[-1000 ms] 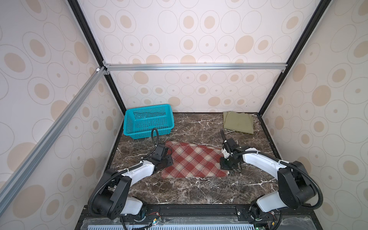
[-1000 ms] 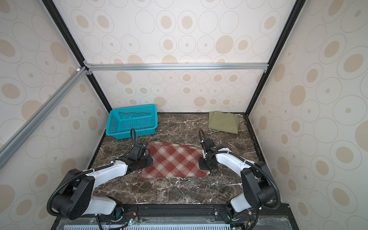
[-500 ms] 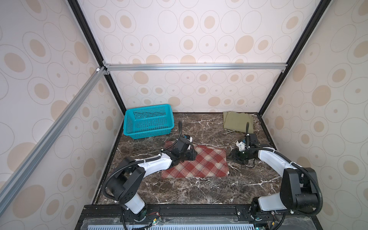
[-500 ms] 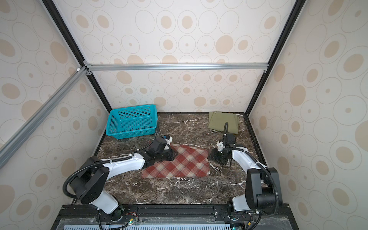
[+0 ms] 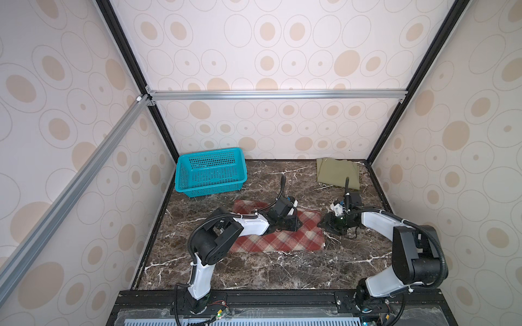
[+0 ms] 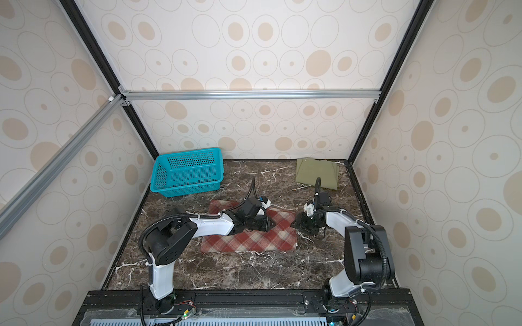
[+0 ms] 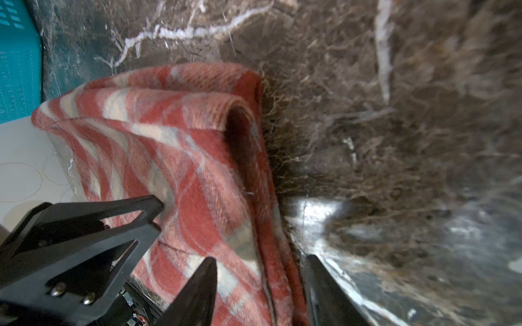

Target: Fold and stack the skirts

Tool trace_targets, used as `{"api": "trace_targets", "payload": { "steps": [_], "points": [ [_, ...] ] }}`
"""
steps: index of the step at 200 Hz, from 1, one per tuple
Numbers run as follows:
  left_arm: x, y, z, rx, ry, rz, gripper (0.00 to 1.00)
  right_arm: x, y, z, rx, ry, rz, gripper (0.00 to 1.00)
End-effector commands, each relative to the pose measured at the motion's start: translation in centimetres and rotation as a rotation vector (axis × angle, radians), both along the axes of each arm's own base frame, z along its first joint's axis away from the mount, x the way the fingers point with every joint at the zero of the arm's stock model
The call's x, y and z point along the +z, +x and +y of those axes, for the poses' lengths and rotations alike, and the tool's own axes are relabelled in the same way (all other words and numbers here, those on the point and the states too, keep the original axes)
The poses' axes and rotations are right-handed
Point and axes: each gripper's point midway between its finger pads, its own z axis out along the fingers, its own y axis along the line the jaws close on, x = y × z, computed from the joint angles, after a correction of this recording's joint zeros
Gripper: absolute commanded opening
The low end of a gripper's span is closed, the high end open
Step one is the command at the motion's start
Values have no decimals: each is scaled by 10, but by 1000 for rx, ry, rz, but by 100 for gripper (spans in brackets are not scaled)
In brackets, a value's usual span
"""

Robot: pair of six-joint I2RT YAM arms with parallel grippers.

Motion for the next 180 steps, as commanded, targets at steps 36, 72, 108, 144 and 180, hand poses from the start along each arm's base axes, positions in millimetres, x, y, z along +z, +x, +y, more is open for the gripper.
{"api": "trace_targets", "payload": {
  "steps": [36,72,108,144,180],
  "points": [
    [-10,-2,-18,-43,-7,16,23,-16,-8,3,-4,28,47,52],
    [-33,-10,-4,-53,75,39,23,-22,-10,6,-7,51,62,52],
    [-45,-18,5,-51,102,70,22,-31,-12,12,-13,94,84,50],
    [-46,-19,6,-40,90,77,21,-33,-12,17,-19,113,88,46],
    [-45,-19,6,-39,91,75,21,-38,-14,25,0,108,98,42]
  ]
}}
